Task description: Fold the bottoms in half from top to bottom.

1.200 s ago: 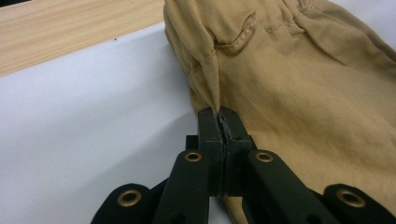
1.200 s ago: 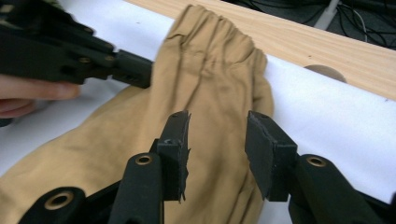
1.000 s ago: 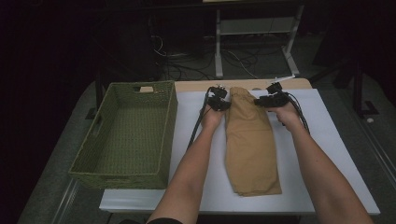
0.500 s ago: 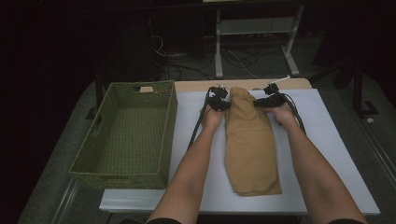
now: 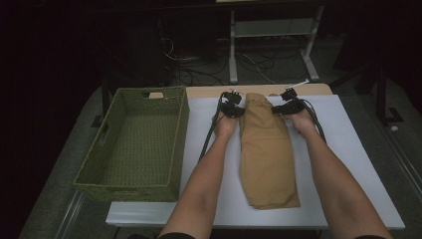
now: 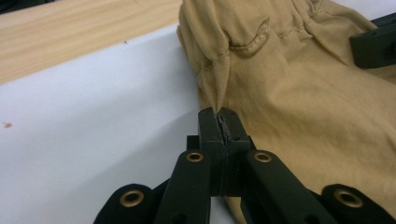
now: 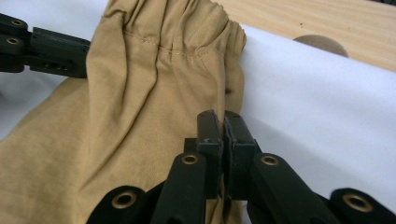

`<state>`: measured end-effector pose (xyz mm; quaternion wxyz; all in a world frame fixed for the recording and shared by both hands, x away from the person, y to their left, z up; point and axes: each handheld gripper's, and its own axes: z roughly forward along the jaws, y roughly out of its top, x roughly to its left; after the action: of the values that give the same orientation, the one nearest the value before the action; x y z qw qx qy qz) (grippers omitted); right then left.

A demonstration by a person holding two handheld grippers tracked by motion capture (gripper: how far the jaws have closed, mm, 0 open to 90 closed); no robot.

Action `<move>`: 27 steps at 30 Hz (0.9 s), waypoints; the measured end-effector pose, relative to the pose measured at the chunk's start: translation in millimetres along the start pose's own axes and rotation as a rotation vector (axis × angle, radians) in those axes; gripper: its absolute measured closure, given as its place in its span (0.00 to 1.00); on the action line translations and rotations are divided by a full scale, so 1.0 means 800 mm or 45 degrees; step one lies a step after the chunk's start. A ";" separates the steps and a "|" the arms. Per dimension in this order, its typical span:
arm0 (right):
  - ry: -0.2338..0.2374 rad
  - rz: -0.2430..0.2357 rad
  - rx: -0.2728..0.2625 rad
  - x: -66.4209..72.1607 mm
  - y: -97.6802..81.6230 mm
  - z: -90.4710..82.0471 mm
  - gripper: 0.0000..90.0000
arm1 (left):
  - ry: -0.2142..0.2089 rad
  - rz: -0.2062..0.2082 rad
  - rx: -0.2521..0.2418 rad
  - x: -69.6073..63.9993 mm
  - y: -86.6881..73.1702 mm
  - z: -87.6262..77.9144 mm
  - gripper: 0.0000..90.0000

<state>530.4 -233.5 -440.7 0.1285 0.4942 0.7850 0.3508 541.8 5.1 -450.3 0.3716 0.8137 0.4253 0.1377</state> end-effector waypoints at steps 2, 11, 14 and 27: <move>-0.001 -0.003 -0.003 0.000 0.002 -0.003 0.96 | 0.004 -0.002 -0.012 0.001 0.004 -0.003 1.00; 0.002 -0.002 -0.117 -0.001 0.025 -0.029 0.96 | 0.023 0.035 -0.101 0.005 0.043 -0.031 1.00; 0.013 -0.004 -0.142 -0.002 0.025 -0.037 0.96 | 0.003 0.047 -0.106 0.003 0.041 -0.034 1.00; 0.093 -0.026 -0.234 0.004 0.004 -0.060 0.96 | -0.099 0.072 -0.225 -0.003 0.022 -0.066 1.00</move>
<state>504.9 -250.6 -403.0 0.1480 0.4592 0.7586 0.4378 522.3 22.6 -400.8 0.4543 0.7941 0.3736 0.1533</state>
